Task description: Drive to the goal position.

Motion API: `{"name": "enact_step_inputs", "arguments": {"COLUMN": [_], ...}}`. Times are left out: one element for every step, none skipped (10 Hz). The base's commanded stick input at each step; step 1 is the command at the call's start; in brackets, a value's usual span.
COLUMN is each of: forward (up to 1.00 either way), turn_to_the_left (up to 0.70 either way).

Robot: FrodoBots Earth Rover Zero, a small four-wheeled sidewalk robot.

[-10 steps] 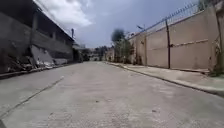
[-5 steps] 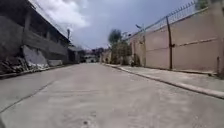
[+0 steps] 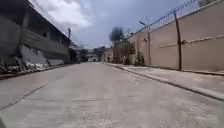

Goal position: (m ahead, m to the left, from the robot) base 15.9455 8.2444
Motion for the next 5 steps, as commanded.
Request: {"name": "enact_step_inputs", "arguments": {"forward": [1.00,1.00,1.00,1.00,1.00], "turn_to_the_left": [0.00,0.00,0.00,0.00,0.00]}}
